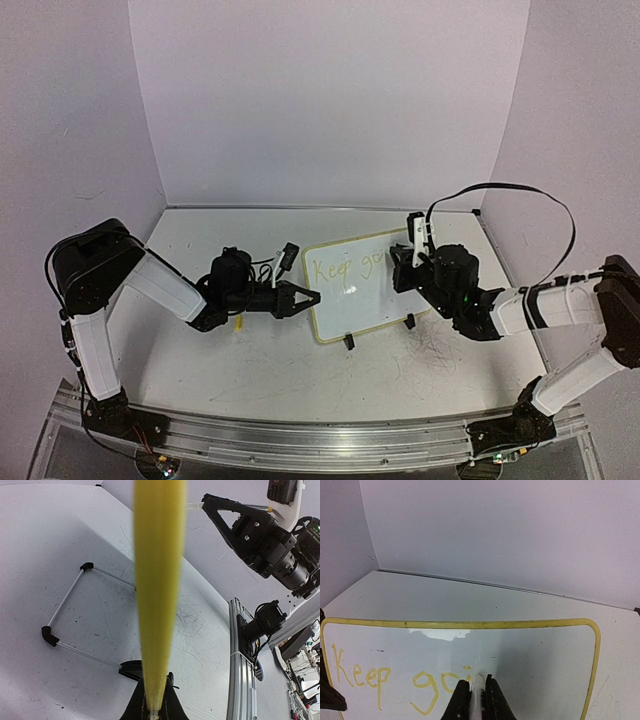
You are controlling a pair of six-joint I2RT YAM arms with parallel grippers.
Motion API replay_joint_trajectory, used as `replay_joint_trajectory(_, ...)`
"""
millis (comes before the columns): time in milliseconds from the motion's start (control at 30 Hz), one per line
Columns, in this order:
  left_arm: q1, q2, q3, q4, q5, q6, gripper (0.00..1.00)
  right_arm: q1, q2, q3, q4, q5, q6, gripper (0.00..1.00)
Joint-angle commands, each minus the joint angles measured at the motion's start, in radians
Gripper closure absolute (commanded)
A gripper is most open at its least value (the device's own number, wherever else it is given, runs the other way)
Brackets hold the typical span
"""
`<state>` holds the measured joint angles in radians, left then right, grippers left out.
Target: Write a sentence on the whiteboard
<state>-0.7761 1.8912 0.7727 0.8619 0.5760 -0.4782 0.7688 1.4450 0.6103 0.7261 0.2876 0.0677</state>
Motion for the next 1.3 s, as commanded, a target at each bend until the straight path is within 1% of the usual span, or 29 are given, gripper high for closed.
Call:
replay_joint_trajectory(0,0.0,-0.029,0.022,-0.052,-0.018,0.014,1.0,-0.008,0.026,0.035,0.051,0.018,-0.013,1.0)
replay_joint_trajectory(300,0.0,-0.03,0.025,-0.054,-0.017,0.018,1.0,-0.006,-0.008,-0.01,0.002,0.015,0.027,1.0)
replay_joint_trajectory(600,-0.001,-0.03,0.022,-0.054,-0.015,0.017,1.0,-0.005,-0.017,-0.05,0.0,0.0,0.059,1.0)
replay_joint_trajectory(1267,-0.002,-0.042,0.014,-0.057,-0.016,0.018,1.0,-0.012,0.021,0.032,0.055,0.032,0.018,1.0)
